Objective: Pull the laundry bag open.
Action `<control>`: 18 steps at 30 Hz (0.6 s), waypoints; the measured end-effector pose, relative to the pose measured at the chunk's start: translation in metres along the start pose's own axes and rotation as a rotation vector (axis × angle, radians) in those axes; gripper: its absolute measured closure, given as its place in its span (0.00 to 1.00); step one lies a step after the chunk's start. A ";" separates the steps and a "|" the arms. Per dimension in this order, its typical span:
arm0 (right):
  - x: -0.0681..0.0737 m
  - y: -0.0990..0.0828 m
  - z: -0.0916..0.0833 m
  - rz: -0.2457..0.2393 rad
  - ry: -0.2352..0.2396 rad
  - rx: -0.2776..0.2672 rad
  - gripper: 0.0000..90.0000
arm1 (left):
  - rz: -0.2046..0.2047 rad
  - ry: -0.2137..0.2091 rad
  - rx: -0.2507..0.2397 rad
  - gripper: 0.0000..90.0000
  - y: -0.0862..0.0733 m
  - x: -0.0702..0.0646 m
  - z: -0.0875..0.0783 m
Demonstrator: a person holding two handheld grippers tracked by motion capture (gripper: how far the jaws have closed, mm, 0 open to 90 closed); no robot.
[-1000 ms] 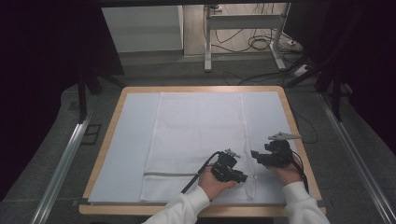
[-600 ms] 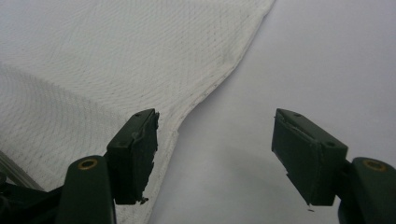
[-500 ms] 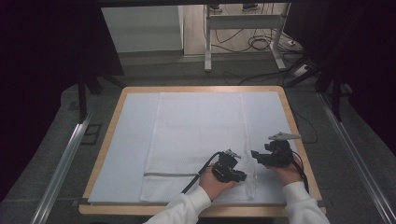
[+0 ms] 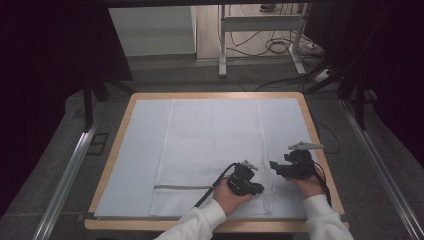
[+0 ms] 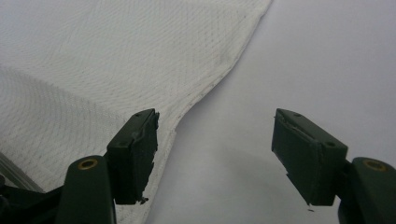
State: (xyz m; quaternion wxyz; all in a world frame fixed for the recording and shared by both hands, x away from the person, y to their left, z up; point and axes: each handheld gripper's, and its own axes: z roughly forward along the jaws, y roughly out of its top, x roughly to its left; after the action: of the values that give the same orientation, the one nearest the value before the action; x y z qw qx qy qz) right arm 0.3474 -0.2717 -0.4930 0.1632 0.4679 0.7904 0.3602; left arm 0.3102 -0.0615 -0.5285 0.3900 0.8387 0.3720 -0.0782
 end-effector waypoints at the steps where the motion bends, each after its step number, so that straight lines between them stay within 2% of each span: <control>1: 0.000 0.000 0.000 0.001 -0.001 0.002 0.34 | -0.001 -0.002 0.000 0.95 0.000 0.000 0.000; 10: -0.001 0.000 -0.001 0.008 0.009 0.006 0.34 | -0.003 -0.023 0.005 0.96 0.001 0.003 0.000; 12: -0.001 -0.001 -0.002 0.024 0.030 0.020 0.34 | -0.010 -0.031 0.006 0.96 0.001 0.005 -0.001; 18: 0.004 -0.003 -0.002 0.024 0.056 0.044 0.34 | -0.009 -0.036 -0.001 0.97 0.001 0.006 -0.002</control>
State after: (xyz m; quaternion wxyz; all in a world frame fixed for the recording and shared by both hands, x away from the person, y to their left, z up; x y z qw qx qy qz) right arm 0.3424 -0.2706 -0.4934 0.1264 0.4704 0.7968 0.3575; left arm 0.3145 -0.0573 -0.5296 0.3968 0.8352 0.3688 -0.0950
